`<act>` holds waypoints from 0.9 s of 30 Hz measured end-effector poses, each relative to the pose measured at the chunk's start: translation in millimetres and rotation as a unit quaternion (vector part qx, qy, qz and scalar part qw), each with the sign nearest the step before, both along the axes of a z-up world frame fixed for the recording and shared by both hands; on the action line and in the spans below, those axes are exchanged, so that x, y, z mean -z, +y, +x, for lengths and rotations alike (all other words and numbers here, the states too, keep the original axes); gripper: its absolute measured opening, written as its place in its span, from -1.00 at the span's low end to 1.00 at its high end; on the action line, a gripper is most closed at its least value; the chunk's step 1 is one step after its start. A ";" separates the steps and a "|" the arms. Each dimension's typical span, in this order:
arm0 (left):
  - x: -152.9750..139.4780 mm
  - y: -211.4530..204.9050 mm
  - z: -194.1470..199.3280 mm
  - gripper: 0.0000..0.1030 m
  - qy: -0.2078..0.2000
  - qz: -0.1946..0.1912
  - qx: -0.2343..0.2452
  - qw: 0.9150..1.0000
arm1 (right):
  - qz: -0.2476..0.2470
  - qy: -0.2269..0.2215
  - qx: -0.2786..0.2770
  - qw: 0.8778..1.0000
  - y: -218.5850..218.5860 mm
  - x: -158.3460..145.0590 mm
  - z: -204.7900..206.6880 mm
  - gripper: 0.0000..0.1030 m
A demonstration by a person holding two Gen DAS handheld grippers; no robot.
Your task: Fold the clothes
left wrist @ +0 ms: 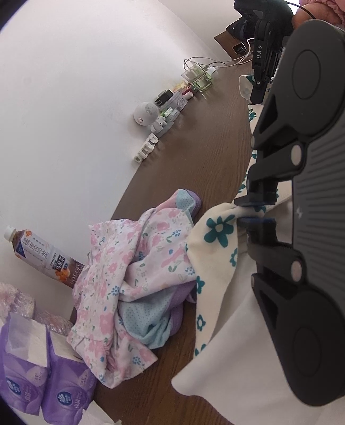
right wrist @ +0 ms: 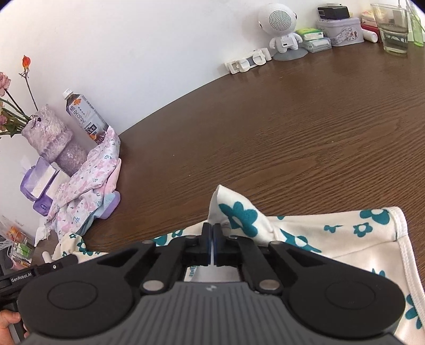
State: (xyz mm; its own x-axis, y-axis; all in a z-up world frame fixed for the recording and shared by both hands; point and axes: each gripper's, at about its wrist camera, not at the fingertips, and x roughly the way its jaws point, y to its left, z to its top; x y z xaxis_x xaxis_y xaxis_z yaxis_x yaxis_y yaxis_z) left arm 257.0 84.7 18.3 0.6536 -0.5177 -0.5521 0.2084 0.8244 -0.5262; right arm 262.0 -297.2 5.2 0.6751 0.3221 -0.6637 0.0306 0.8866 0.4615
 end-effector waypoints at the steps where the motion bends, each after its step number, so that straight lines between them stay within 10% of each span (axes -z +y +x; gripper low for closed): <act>1: -1.6 -0.3 -2.1 -0.87 -0.010 -0.002 0.000 1.000 | -0.002 -0.005 0.000 1.000 -2.7 -3.2 -2.1 -1.00; 9: 7.4 5.0 6.5 -0.74 0.023 -0.021 -0.014 0.999 | -0.015 -0.004 -0.008 1.000 -3.8 -1.6 -1.3 -1.00; 13: 4.2 13.9 10.7 -0.12 0.040 -0.057 -0.006 0.998 | -0.014 -0.006 -0.009 1.000 -5.0 -0.2 -6.7 -1.00; 15: 2.9 16.5 14.4 -0.12 0.048 -0.062 -0.008 0.997 | -0.017 -0.014 -0.012 1.000 -8.4 -4.4 -11.0 -1.00; 18: 1.3 14.0 20.3 -0.44 0.053 -0.042 -0.018 0.998 | -0.021 -0.021 -0.013 0.999 -12.2 -9.3 -12.2 -1.00; 19: 1.2 12.2 21.8 -0.85 0.053 -0.034 -0.018 0.998 | -0.022 -0.024 -0.013 0.999 -13.4 -10.9 -12.2 -1.00; 27: 1.6 0.4 5.0 -0.92 0.030 0.006 -0.017 0.999 | -0.037 -0.028 -0.009 0.999 -24.0 -14.3 -9.8 -1.00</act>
